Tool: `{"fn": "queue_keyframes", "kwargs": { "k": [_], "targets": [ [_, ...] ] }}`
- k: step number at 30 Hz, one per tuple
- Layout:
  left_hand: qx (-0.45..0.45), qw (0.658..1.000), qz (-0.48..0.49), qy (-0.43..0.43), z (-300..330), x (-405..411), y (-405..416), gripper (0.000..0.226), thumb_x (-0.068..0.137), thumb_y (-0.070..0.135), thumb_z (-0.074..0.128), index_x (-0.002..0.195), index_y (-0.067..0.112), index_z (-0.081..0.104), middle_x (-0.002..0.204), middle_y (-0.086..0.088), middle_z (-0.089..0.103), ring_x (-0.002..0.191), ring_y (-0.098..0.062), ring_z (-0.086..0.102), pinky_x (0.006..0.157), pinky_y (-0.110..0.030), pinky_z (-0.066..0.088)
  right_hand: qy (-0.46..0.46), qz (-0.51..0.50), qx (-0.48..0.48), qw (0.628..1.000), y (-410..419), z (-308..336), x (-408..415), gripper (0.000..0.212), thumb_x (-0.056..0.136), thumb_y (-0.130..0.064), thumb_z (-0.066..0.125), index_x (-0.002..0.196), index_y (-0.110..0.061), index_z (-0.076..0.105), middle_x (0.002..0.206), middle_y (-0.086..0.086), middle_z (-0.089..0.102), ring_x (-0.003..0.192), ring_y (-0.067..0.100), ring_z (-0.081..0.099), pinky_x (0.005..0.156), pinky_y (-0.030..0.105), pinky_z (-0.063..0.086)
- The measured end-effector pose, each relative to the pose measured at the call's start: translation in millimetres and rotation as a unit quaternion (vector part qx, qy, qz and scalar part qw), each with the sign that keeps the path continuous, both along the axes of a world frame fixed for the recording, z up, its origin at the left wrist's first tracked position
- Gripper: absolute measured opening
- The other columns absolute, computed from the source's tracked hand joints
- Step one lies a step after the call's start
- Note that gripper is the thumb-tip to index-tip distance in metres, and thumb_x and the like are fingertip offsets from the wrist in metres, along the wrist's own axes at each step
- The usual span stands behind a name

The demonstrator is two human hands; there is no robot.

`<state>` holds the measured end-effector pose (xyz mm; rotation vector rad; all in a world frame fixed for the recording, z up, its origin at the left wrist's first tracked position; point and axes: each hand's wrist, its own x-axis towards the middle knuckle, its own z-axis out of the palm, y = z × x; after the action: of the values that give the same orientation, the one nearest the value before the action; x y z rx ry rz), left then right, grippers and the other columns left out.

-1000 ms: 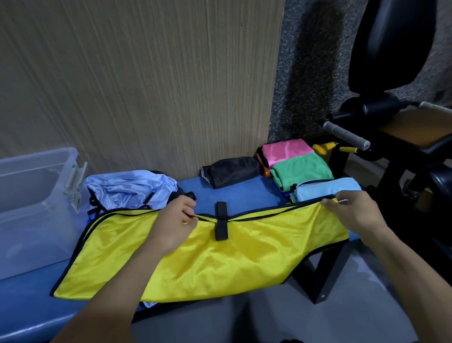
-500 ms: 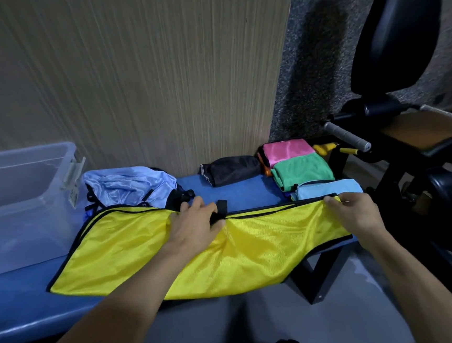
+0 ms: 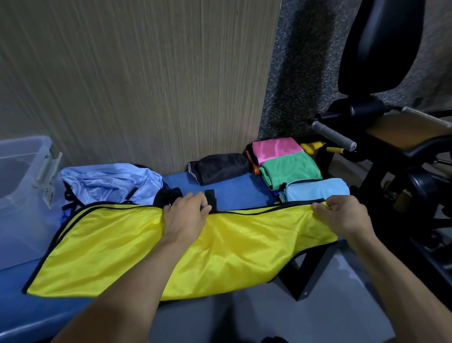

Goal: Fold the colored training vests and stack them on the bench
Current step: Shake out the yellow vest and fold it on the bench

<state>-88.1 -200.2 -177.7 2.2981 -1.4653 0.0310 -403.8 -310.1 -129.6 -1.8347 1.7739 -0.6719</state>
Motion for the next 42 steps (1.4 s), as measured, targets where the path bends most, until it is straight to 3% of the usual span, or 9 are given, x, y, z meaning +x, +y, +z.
{"fn": "queue_keyframes", "kwargs": {
  "k": [5,12,16,21,26,30,34,39,42],
  "targets": [
    [0.01,1.0,-0.014,0.01,-0.9,2.4,1.3,0.016,0.102,0.043,0.052,0.097,0.032,0.063,0.094,0.011,0.053,0.096,-0.019,0.057,0.09,-0.043,0.042,0.013,-0.006,0.005,1.0,3.3,2.1,-1.1,0.029,0.087,-0.04,0.077,0.082,-0.014,0.067,0.084,0.008,0.068,0.073,0.022,0.059,0.056,0.029,0.04],
    [-0.012,1.0,-0.029,0.003,-0.6,0.5,5.4,0.019,0.1,0.042,0.055,0.088,0.03,0.046,0.087,0.011,0.054,0.088,-0.018,0.054,0.089,-0.045,0.043,-0.028,-0.02,0.013,0.999,16.6,10.2,3.0,0.051,0.088,-0.032,0.078,0.101,0.016,0.066,0.101,0.031,0.069,0.093,0.042,0.065,0.08,0.05,0.055],
    [-0.03,0.996,-0.086,0.001,-2.2,0.3,5.7,0.005,0.101,0.028,0.057,0.099,0.032,0.055,0.09,0.012,0.053,0.092,-0.019,0.056,0.086,-0.039,0.039,-0.063,-0.03,0.043,0.997,14.4,7.4,2.4,0.038,0.085,-0.034,0.081,0.09,0.001,0.067,0.096,0.02,0.07,0.069,0.019,0.057,0.055,0.032,0.046],
    [-0.007,0.992,-0.123,-0.017,-6.4,2.8,6.5,0.03,0.106,0.023,0.047,0.128,0.036,0.063,0.1,0.008,0.051,0.098,-0.018,0.05,0.084,-0.036,0.038,-0.13,-0.044,0.086,0.987,13.2,7.4,-1.8,0.032,0.077,-0.032,0.088,0.073,-0.01,0.066,0.081,0.008,0.069,0.067,0.016,0.058,0.068,0.033,0.049],
    [0.019,0.988,-0.139,-0.063,-2.5,3.8,13.4,0.039,0.106,0.029,0.041,0.141,0.039,0.055,0.103,0.008,0.044,0.1,-0.015,0.042,0.09,-0.037,0.033,-0.261,0.016,0.161,0.952,22.2,25.2,-9.3,0.05,0.067,-0.034,0.093,0.091,0.005,0.073,0.096,0.023,0.076,0.085,0.031,0.072,0.089,0.049,0.057],
    [0.053,0.985,-0.146,-0.075,8.4,12.2,22.8,0.04,0.106,0.043,0.039,0.145,0.044,0.048,0.109,0.01,0.042,0.103,-0.015,0.037,0.092,-0.038,0.027,-0.339,0.134,0.142,0.92,49.3,57.4,19.1,0.031,0.082,-0.018,0.082,0.097,0.005,0.068,0.091,0.023,0.073,0.079,0.029,0.068,0.071,0.034,0.058],
    [0.059,0.982,-0.178,-0.008,15.3,28.3,33.0,0.039,0.105,0.04,0.045,0.142,0.033,0.055,0.12,0.005,0.05,0.114,-0.017,0.047,0.11,-0.042,0.032,-0.358,0.212,0.11,0.903,75.3,67.0,84.9,0.018,0.085,-0.011,0.079,0.092,-0.003,0.065,0.08,0.018,0.062,0.071,0.026,0.059,0.062,0.032,0.047],
    [0.003,0.979,-0.187,0.087,35.2,49.7,51.3,0.027,0.087,0.008,0.062,0.108,0.023,0.071,0.097,0.009,0.062,0.098,-0.014,0.061,0.08,-0.02,0.047,-0.366,0.267,0.085,0.888,101.7,62.2,189.1,0.019,0.085,-0.006,0.08,0.094,-0.01,0.062,0.065,0.0,0.048,0.053,0.011,0.045,0.046,0.021,0.039],
    [0.044,0.99,-0.123,0.049,49.8,68.9,68.0,0.012,0.082,0.018,0.06,0.085,0.029,0.057,0.076,0.009,0.058,0.074,-0.018,0.058,0.059,-0.03,0.041,-0.356,0.282,0.07,0.888,114.4,55.8,233.7,0.023,0.085,-0.009,0.08,0.101,-0.011,0.064,0.063,-0.004,0.053,0.05,0.009,0.048,0.044,0.022,0.043]
  ]
}}
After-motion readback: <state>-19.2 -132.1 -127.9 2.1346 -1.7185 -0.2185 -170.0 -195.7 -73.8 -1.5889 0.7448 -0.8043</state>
